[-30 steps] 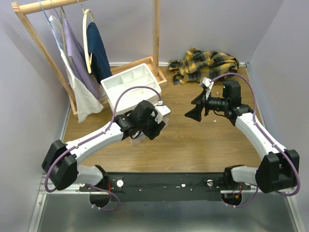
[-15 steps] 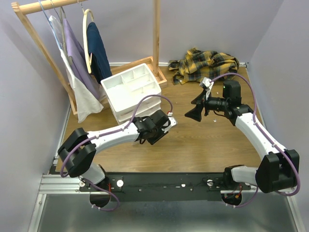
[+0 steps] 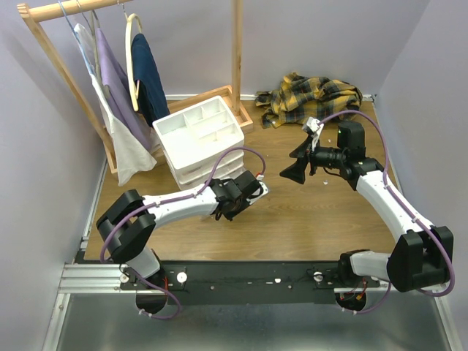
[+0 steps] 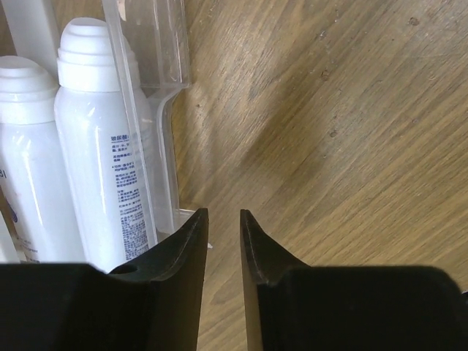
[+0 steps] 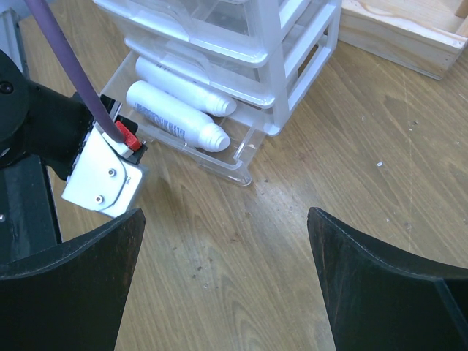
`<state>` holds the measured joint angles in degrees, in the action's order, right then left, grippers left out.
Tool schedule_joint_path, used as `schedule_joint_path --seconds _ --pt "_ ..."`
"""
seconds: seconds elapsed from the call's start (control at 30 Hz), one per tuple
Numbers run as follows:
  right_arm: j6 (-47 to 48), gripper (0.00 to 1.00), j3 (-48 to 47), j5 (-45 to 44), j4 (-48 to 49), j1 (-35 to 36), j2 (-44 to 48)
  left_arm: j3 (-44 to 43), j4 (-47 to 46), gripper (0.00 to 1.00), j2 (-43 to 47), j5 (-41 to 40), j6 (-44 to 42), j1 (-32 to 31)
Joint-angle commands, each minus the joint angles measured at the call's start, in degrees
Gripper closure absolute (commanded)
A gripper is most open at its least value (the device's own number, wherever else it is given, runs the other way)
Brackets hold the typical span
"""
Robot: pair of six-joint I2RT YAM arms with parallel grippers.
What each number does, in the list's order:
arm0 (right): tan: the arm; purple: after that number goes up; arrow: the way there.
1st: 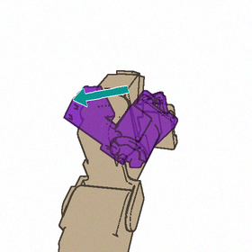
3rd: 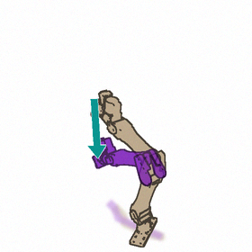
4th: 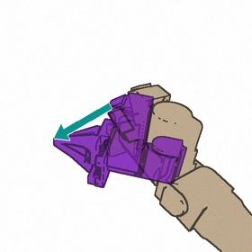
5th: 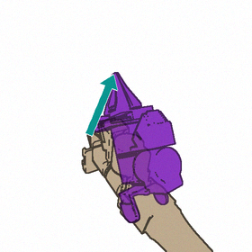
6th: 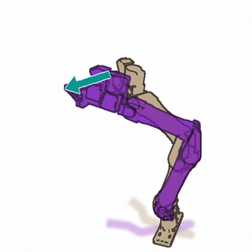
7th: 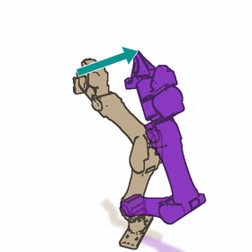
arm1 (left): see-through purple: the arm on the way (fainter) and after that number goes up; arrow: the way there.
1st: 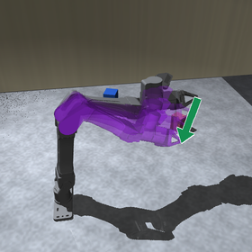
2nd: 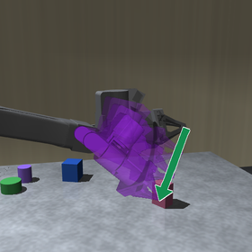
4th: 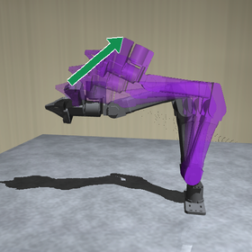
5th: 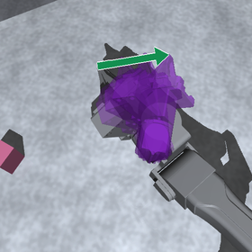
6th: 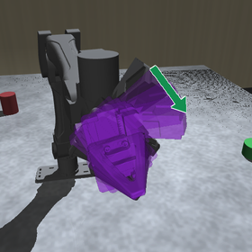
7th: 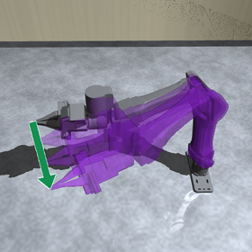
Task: Organize the makeup
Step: Close the drawer in the storage box.
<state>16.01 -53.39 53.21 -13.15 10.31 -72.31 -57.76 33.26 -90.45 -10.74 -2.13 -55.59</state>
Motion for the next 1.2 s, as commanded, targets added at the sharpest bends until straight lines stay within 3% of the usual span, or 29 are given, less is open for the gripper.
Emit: schedule_joint_path --seconds 0.0,1.17 --pt "0.51 0.00 -2.16 -0.30 -0.21 0.15 0.51 -2.01 1.20 0.69 -1.21 -2.09 -0.51 -0.48" --pt "0.60 0.00 -2.07 -0.12 -0.21 0.24 0.51 -2.54 2.08 0.71 -2.71 -3.06 -0.42 -0.83"
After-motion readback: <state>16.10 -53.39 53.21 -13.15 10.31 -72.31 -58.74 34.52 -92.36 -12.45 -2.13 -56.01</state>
